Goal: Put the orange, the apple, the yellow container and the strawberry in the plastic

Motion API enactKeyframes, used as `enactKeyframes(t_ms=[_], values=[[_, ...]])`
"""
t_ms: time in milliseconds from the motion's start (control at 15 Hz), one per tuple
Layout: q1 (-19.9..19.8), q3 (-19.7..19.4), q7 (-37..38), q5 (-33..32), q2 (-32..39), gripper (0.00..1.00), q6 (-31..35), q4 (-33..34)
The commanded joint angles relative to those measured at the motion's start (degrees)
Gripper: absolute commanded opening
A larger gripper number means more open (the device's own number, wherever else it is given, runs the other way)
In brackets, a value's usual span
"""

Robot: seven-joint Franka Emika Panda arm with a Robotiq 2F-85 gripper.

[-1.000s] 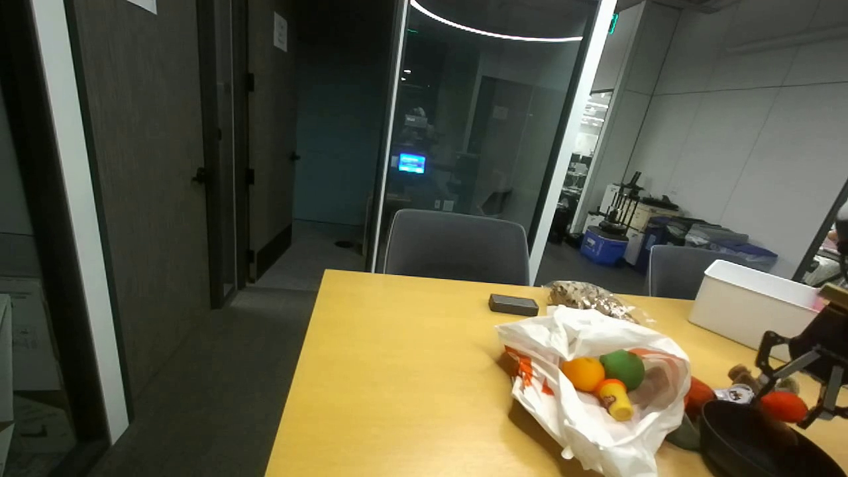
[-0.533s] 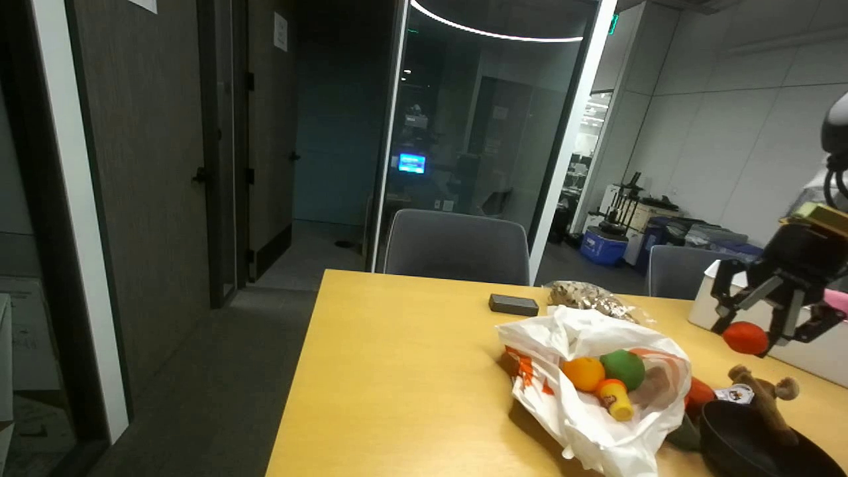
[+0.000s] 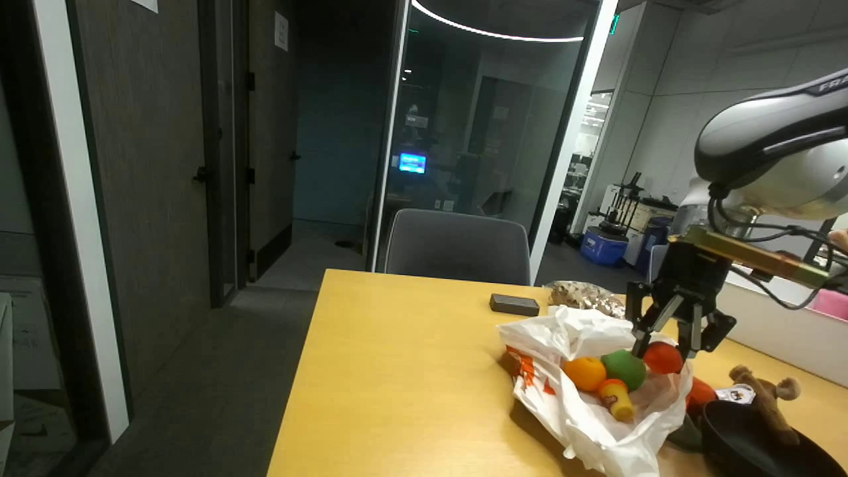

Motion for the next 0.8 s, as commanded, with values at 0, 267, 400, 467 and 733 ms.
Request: enactKeyframes(t_ms=[0,267,400,467,733], values=[[0.43,-0.51,-0.04,-3.25,7.44,0.26,1.82,4.71],[1.45,-1.70,5.65,-9.96,13.71,0.26,7.93,6.75],[1.77,-2.22,7.18,-11.44,16.14,0.26,9.06,7.82],[1.89,-2.51,7.73,-11.84,17.13,0.26,9.31,8.28],[2.02,-3.33,8.52,-11.44,19.03,0.77,8.73,10.04]])
